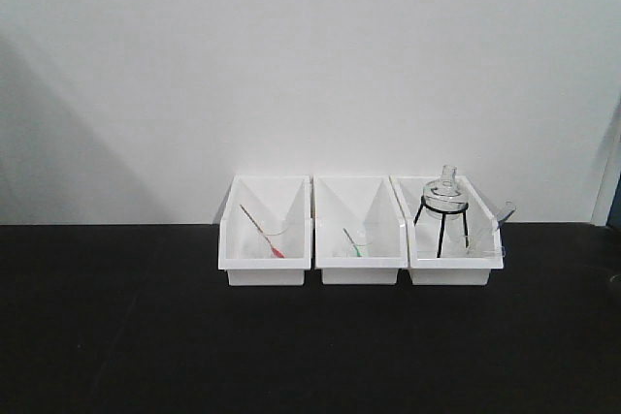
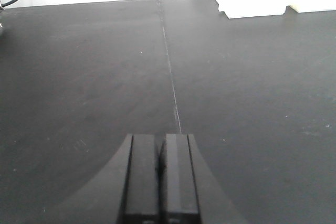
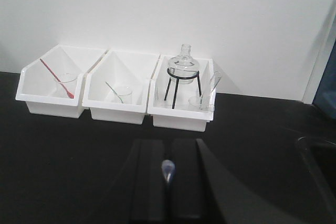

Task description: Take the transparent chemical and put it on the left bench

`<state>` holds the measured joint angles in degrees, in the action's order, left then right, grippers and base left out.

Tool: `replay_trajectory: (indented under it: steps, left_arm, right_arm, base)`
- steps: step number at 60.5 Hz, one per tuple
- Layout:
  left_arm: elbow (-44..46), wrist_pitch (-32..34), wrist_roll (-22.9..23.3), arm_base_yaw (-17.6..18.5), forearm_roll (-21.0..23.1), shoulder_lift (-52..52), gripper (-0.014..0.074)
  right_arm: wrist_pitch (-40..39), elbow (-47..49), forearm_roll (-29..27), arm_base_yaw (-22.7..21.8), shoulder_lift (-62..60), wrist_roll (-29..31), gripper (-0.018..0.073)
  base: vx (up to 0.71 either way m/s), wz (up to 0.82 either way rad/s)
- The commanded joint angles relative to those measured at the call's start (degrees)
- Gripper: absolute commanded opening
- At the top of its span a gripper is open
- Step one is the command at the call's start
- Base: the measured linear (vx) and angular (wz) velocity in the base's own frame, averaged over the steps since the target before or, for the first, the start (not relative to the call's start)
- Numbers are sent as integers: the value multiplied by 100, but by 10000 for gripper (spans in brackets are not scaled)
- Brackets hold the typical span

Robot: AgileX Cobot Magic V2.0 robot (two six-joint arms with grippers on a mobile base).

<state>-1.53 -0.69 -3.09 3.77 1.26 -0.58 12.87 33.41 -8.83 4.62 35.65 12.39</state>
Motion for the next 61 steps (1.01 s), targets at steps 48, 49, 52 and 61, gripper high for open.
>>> replay_trajectory:
  steps: [48, 49, 52, 61]
  left_arm:
    - [-93, 449, 45, 10, 4, -110, -4]
    - [-93, 449, 45, 10, 4, -110, -4]
    - [-93, 449, 45, 10, 4, -110, -4]
    - [-93, 449, 45, 10, 4, -110, -4]
  right_arm:
    - [-4081, 485, 154, 2733, 3965, -608, 0]
    - [-4081, 485, 165, 2733, 4006, -650, 0]
    - [-4104, 485, 170, 2733, 4163, -790, 0]
    - [-4095, 485, 178, 2733, 4462, -823, 16]
  base:
    - [0, 0]
    - [0, 0]
    - [0, 0]
    - [0, 0]
